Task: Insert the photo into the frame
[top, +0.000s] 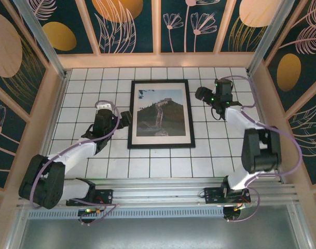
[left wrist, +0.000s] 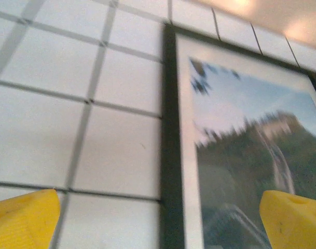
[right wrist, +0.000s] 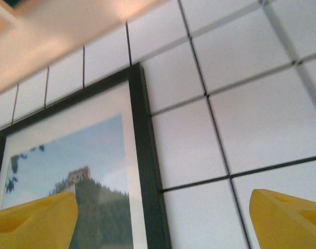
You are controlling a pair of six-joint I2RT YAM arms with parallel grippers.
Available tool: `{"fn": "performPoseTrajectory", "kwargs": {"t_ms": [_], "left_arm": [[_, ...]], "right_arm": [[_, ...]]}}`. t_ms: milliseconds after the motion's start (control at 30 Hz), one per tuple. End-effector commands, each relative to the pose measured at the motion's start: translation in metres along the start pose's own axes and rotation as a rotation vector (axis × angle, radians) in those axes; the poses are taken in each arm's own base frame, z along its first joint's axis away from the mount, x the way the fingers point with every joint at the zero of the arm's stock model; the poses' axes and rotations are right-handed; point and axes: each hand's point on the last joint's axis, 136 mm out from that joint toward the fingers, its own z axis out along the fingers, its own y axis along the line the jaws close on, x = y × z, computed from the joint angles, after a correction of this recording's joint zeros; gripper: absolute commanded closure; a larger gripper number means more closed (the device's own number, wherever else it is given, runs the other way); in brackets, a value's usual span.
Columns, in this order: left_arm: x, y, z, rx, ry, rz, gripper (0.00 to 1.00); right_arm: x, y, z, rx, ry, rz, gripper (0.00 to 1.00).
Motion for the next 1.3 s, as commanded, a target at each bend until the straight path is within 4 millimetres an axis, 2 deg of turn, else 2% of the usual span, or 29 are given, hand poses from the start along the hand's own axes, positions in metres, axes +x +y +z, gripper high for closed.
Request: {"fn": "performPoseTrajectory", "kwargs": {"t_ms": [0,167,267,467,633,800,967,1133,1267], "left_arm": [[-0.046,0.03,-0.017,-0.195,-0.218,0.017,0.01],[-0.074,0.054,-0.034,-0.347,-0.377,0.054,0.01],[-0.084,0.07,-0.039,-0.426,-0.43,0.067,0.01],[-0.094,0.116,-0.047,-0.593,-0.486,0.087,0.01],[-0.089,0.132,-0.044,-0.649,-0.514,0.199,0.01],[-0.079,0.133,-0.016,-0.535,-0.439,0.215,0.01],[-0.063,0.13,-0.004,-0.434,-0.436,0.233,0.01],[-0.06,0.124,0.003,-0.351,-0.41,0.25,0.01],[-0.057,0.119,-0.002,-0.283,-0.425,0.255,0.01]], "right_arm": [[-0.014,-0.036,-0.032,0.212,-0.114,-0.111,0.11],[-0.028,-0.064,-0.069,0.339,-0.274,-0.14,0.01],[-0.029,-0.079,-0.079,0.37,-0.33,-0.134,0.01],[-0.016,-0.113,-0.075,0.417,-0.387,-0.096,0.01],[-0.004,-0.131,-0.06,0.436,-0.414,-0.109,0.01],[0.01,-0.136,-0.042,0.413,-0.395,-0.17,0.01],[0.021,-0.133,-0.037,0.351,-0.432,-0.196,0.01],[0.018,-0.127,-0.037,0.292,-0.451,-0.207,0.01],[0.022,-0.123,-0.04,0.233,-0.482,-0.209,0.01]]}}
